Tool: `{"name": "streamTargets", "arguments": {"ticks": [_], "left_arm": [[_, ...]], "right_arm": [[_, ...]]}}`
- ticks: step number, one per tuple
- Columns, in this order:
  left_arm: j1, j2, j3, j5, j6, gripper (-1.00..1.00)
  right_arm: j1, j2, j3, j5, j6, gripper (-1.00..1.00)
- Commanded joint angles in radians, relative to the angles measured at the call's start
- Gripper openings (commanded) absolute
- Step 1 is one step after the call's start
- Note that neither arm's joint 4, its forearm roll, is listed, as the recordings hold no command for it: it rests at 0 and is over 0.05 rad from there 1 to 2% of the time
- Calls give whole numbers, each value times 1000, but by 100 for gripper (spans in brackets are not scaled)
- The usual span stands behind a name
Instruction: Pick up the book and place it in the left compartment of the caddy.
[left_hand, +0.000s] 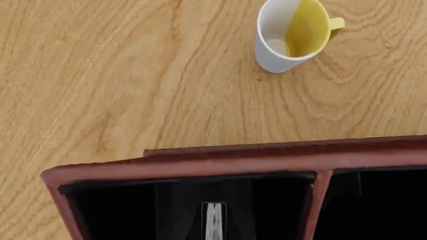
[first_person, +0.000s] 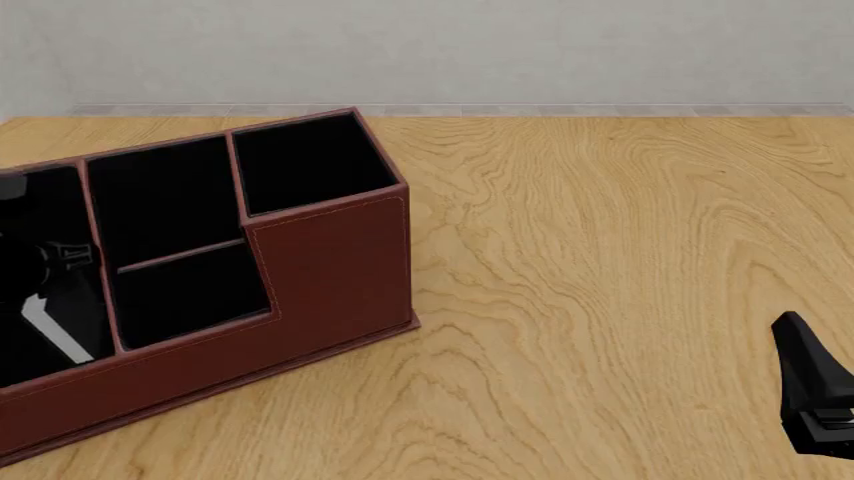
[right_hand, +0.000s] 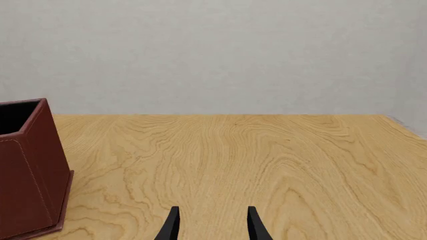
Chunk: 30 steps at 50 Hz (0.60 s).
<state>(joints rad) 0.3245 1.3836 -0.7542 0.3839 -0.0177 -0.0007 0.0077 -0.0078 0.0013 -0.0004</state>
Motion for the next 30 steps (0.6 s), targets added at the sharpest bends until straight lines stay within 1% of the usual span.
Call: {"name": "streamTargets", "arguments": {"ticks": [1,13,14,16,17,30], "left_arm": [[4,3,-4,-9,15,-100],[7,13,-12,-8,21,-100],[0,5,-19,-7,9,-100],[4,9,-16,-4,20,-100],[3,6,-16,-3,20,100],[2,13,-14,-7,29,100]], "right_arm": [[1,0,2,-2,0,100],[0,0,2,-2,0,100],[0,0,2,-2,1,100],[0,0,2,-2,0,100],[0,0,2,-2,0,100],[0,0,2,-2,0,100]]}}
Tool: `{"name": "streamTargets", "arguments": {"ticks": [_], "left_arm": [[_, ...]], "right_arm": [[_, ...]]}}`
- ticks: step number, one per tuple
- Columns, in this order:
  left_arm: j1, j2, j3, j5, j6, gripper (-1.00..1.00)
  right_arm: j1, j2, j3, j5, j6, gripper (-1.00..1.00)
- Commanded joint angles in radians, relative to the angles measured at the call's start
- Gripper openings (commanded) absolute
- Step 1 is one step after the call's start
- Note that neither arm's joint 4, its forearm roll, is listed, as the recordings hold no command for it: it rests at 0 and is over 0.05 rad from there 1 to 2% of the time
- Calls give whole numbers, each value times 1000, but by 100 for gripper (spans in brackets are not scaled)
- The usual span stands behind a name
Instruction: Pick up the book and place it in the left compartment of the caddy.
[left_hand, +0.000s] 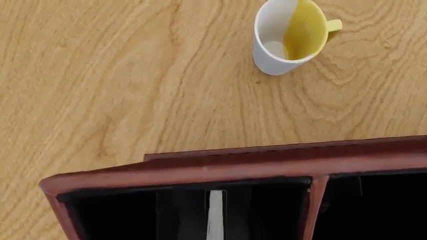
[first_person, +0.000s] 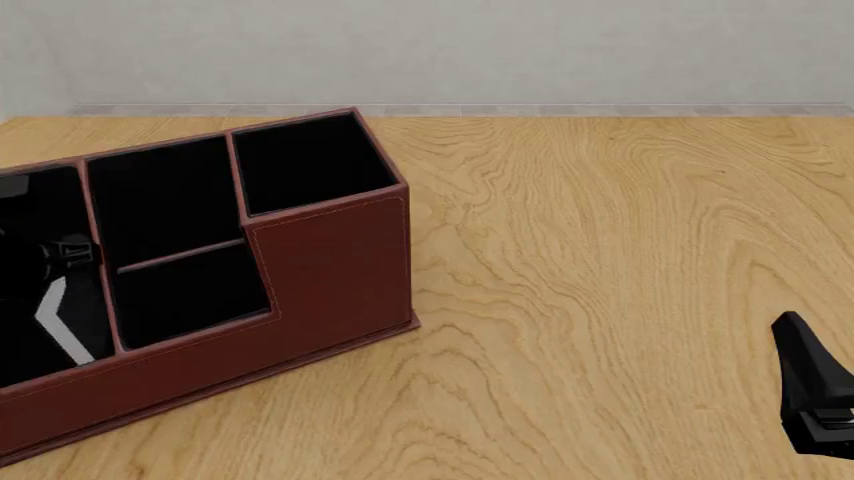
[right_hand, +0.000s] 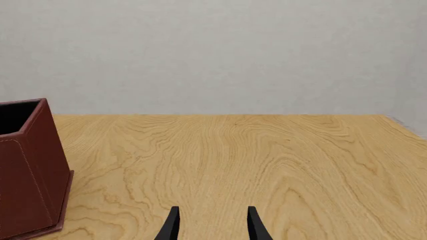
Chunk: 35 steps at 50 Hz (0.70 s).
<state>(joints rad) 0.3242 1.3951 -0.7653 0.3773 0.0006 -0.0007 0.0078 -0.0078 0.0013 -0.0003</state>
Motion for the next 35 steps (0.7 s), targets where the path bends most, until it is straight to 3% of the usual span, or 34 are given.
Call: {"name": "streamTargets", "arguments": {"ticks": [1,15,35], "left_arm": [[4,2,-4,2,12,100],[11,-34,-7,33,19,100],[4,-218,-27,196,34,100]], "right_arm": [[0,0,2,-2,0,100],[0,0,2,-2,1,100],[1,0,2,-2,0,100]]}}
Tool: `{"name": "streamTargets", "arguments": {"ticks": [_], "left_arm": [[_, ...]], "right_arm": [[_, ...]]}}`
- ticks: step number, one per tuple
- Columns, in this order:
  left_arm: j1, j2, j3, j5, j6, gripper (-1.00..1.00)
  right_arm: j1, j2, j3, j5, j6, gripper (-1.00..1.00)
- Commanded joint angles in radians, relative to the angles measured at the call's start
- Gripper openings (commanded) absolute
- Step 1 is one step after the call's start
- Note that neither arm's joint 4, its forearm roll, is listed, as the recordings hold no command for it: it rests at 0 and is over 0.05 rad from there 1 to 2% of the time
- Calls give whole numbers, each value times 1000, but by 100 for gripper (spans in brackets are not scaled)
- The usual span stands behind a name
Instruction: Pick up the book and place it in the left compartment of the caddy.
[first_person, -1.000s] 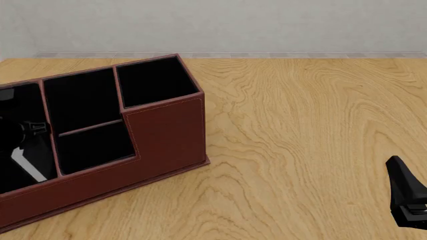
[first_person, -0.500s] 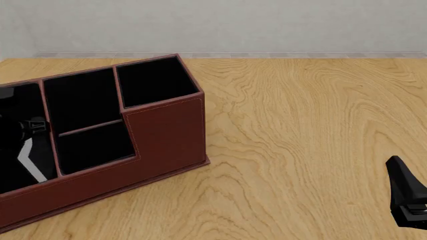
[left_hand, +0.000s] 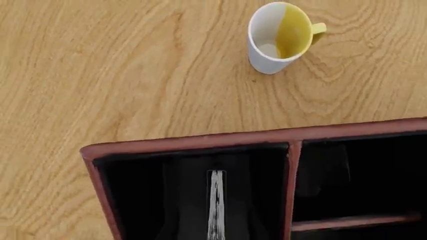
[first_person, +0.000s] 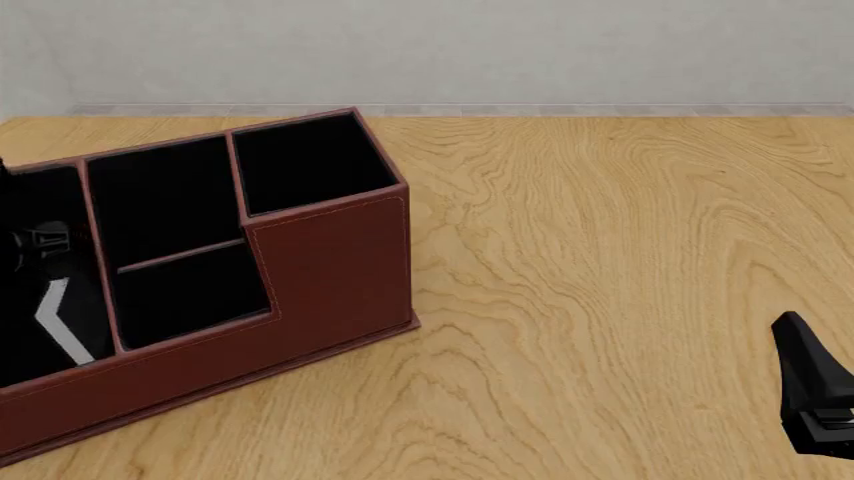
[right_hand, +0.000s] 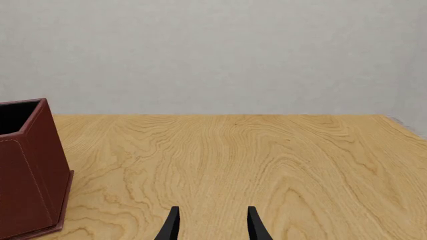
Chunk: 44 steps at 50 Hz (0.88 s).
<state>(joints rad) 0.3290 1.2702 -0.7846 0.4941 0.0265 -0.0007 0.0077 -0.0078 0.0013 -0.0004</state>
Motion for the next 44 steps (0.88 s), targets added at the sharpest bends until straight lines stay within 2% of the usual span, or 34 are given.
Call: {"name": "streamTargets", "arguments": {"ticks": [1,18,30,44], "left_arm": [[0,-106,-8,90,11,100],[-17,-299,-23,254,11,100],[-46,-481,-56,426,-8,100],[-47,-604,-101,556,-7,100]], "right_arm": [[0,0,2,-2,0,100],[0,0,2,-2,1,100],[1,0,2,-2,0,100],[1,0,2,-2,1,100]]}}
